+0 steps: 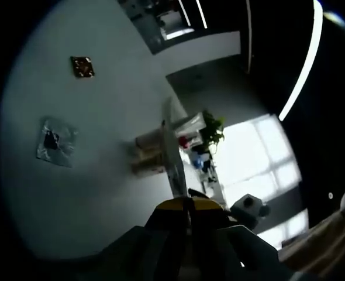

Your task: Arrange the skincare products in the storage area until every visible bottle or jar stands upright without overlapping.

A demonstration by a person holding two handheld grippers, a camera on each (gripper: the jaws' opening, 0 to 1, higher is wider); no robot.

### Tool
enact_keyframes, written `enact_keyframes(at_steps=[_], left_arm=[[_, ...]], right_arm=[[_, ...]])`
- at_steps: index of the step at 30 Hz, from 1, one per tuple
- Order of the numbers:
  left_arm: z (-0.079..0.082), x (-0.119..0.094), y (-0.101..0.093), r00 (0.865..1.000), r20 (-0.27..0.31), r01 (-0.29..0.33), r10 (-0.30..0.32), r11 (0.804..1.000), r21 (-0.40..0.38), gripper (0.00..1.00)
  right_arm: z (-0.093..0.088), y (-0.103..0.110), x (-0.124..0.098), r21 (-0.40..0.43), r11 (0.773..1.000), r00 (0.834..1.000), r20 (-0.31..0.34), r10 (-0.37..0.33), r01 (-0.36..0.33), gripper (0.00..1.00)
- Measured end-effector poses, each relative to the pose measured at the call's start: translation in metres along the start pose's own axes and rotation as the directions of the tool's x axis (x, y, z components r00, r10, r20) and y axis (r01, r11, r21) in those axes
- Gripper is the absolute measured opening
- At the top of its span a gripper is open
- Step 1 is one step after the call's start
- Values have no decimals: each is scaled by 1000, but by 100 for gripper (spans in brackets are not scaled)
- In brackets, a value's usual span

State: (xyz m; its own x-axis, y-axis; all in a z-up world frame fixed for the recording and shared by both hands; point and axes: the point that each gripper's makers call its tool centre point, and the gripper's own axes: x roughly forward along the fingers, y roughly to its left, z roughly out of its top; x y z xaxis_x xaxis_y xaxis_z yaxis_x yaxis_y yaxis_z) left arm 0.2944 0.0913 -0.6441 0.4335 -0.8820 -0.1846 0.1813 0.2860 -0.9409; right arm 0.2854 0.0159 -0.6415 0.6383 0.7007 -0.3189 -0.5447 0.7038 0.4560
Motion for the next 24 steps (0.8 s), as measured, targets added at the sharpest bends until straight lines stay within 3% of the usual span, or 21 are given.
enact_keyframes(at_steps=[24], left_arm=[[13, 31, 56, 991, -54, -126, 125, 992, -8, 0]], right_arm=[[-8, -33, -15, -62, 993, 992, -71, -104, 99, 88]])
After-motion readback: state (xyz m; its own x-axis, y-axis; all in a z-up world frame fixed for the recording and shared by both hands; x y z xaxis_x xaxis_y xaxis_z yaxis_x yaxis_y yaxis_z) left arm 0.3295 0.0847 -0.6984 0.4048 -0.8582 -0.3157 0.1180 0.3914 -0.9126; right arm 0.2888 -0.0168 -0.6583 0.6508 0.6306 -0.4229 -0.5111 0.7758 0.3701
